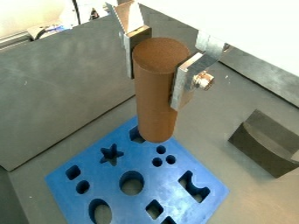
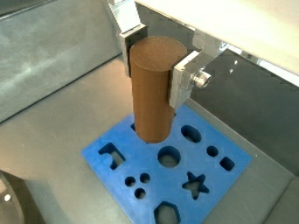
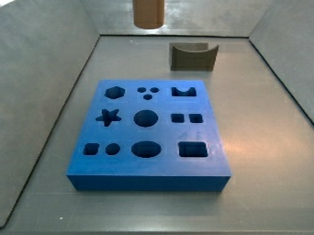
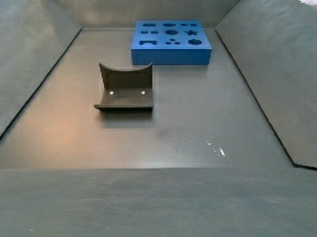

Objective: Insert the round object.

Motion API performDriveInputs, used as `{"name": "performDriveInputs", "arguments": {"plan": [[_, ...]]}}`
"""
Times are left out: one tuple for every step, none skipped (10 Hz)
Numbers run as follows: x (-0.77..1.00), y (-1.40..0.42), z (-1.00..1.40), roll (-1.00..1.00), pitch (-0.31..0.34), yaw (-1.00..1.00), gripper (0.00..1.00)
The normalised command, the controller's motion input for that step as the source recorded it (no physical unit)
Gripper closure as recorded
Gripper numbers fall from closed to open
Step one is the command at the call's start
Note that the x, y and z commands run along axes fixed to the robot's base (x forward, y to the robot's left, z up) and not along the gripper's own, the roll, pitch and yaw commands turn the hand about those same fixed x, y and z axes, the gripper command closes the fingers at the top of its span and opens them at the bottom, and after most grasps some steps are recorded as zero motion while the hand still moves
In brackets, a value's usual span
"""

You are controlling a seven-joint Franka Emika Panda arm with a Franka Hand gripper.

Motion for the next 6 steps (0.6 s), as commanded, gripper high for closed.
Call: {"name": "performDriveInputs", "arguments": {"plan": [[-0.03, -0.12, -1.0, 0.04, -0.051, -0.12, 1.0], [0.0, -0.21, -1.0, 0.04, -0.039, -0.12, 1.0], [0.0, -0.25, -1.0, 0.03, -0.034, -0.1, 1.0], [0.0, -0.29, -1.0, 0.01, -0.051, -0.1, 1.0], [0.03, -0.36, -1.0, 0.0, -0.09, -0.09, 1.0], [0.02, -0.27, -1.0, 0.0, -0.104, -0.11, 1.0]]}}
